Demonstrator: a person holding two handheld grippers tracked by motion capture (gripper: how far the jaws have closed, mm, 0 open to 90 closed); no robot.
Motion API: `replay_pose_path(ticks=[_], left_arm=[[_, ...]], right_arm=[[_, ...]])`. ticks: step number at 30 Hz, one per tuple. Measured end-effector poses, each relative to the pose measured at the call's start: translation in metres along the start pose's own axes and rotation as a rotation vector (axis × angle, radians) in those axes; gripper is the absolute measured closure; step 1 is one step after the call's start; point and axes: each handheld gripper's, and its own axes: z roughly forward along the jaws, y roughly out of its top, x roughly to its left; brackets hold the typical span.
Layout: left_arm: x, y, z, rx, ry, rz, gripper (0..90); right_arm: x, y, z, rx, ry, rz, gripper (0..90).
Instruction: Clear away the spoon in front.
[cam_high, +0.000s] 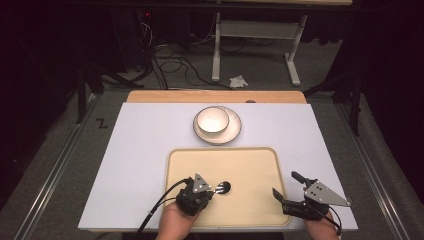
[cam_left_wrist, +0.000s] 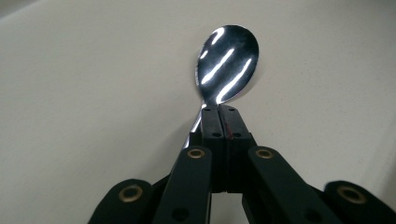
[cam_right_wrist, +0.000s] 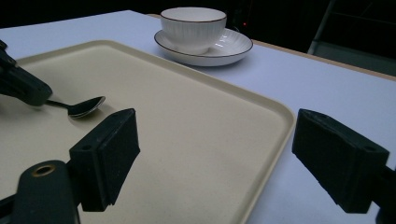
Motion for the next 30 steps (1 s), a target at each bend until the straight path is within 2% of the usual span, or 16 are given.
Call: replay_pose_path(ticks=[1, 3, 6, 9, 17, 21, 25, 28, 30], left_arm=[[-0.001, 0.002, 0.004, -0.001, 0.006, 0.003, 90.0], [0.000, 0.008, 0.008, -0.001, 0.005, -0.021, 90.0], [0.004, 0.012, 0.012, 0.001, 0.027, -0.024, 90.0], [0.016, 0.014, 0.013, -0.007, 0.039, -0.073, 90.0], [0.050, 0.013, 0.009, -0.010, 0.111, -0.148, 90.0], [0.064, 0.011, 0.007, -0.024, 0.121, -0.204, 90.0], [0.065, 0.007, -0.002, -0.063, 0.101, -0.215, 90.0], [0.064, 0.000, -0.013, -0.088, 0.097, -0.198, 90.0], [0.065, -0.007, -0.025, -0.101, 0.096, -0.204, 90.0]], right_arm=[[0.000, 0.000, 0.000, 0.000, 0.000, 0.000, 15.7], [-0.001, 0.000, 0.000, -0.003, 0.002, -0.001, 15.7], [-0.001, 0.000, 0.000, -0.001, 0.001, 0.004, 15.7], [-0.001, 0.000, 0.000, -0.002, 0.003, 0.001, 15.7], [-0.001, 0.000, -0.001, -0.002, 0.003, 0.009, 15.7], [-0.001, 0.000, 0.000, 0.001, 0.002, 0.003, 15.7], [-0.001, 0.000, -0.001, -0.002, 0.003, 0.004, 15.7], [-0.001, -0.001, -0.001, 0.001, -0.001, 0.010, 15.8], [-0.001, 0.000, -0.001, 0.000, 0.001, 0.004, 15.8]])
